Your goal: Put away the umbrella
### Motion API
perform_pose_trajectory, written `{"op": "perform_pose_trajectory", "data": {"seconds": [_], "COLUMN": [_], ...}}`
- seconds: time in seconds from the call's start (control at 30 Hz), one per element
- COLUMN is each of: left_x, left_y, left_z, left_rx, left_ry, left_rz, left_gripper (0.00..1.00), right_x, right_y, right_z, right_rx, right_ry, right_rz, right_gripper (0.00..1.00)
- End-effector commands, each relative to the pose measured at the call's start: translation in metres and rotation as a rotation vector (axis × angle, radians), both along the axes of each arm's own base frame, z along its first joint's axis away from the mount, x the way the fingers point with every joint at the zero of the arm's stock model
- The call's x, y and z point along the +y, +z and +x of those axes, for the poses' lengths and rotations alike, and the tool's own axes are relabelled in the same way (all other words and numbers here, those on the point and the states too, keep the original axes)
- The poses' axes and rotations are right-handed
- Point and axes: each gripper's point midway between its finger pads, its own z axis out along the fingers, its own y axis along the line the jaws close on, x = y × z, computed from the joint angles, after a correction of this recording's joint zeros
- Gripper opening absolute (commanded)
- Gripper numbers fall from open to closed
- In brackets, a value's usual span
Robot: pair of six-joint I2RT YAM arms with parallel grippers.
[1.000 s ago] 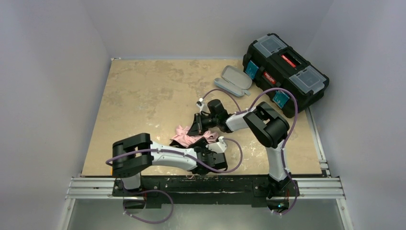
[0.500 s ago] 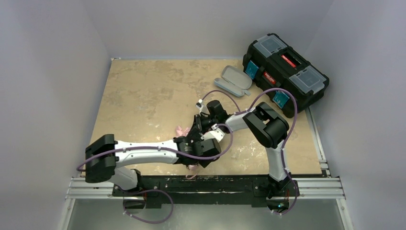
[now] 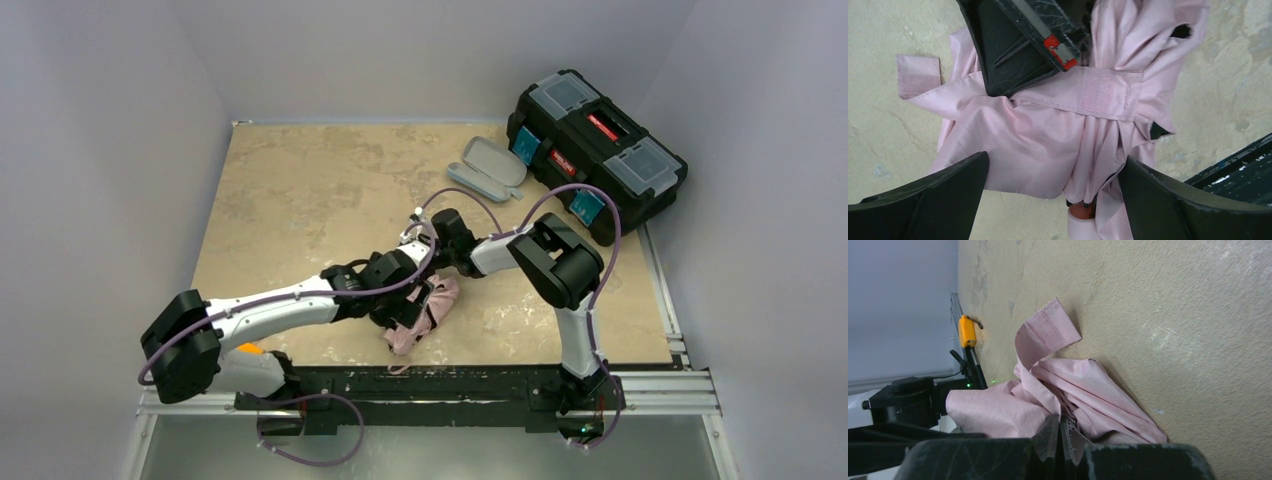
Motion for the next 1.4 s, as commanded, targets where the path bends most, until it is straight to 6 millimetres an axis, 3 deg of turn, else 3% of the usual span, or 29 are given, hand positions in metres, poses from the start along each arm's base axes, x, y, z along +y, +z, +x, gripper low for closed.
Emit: {"op": "perform_pose_trajectory", "data": {"seconds": [0.0,0.27,0.43,0.5,0.63,0.73,1.0,1.1,1.3,1.37], "left_x": [-0.008,-0.003,0.004,0.006,0.004,0.002,-0.003,-0.002,-0.005,-0.01], "left_y": [-0.019,-0.073,-0.092,-0.097,-0.096,-0.088,-0.048,-0.033,-0.011,-0.014], "left_z": [0.005,-0.004,-0.011,-0.013,-0.012,-0.01,-0.002,0.003,0.002,-0.001], "left_rx": [0.07,0.2,0.218,0.222,0.215,0.186,-0.063,-0.175,-0.353,-0.383], "left_ry": [0.011,0.046,0.078,0.074,0.046,0.03,-0.008,-0.002,-0.02,-0.034], "left_rz": [-0.09,-0.02,-0.029,-0.016,-0.009,-0.006,0.17,0.266,0.443,0.48], "left_gripper": [1.0,1.0,0.97,0.8,0.26,0.0,0.0,0.0,0.0,0.0], "right_x": [-0.015,-0.013,-0.012,-0.011,-0.007,-0.003,0.013,0.018,0.025,0.026], "right_y": [-0.028,-0.025,-0.022,-0.019,-0.004,0.013,0.074,0.088,0.084,0.08], "right_z": [-0.01,-0.009,-0.009,-0.008,-0.004,0.002,0.02,0.026,0.027,0.027], "right_rx": [0.037,0.036,0.033,0.031,0.006,-0.018,-0.097,-0.107,-0.085,-0.077], "right_ry": [-0.011,-0.008,-0.005,-0.003,0.004,0.016,0.015,0.007,0.017,0.02], "right_rz": [-0.115,-0.111,-0.107,-0.102,-0.088,-0.074,-0.016,-0.002,0.001,0.001], "right_gripper": [0.0,0.0,0.0,0.0,0.0,0.0,0.0,0.0,0.0,0.0]}}
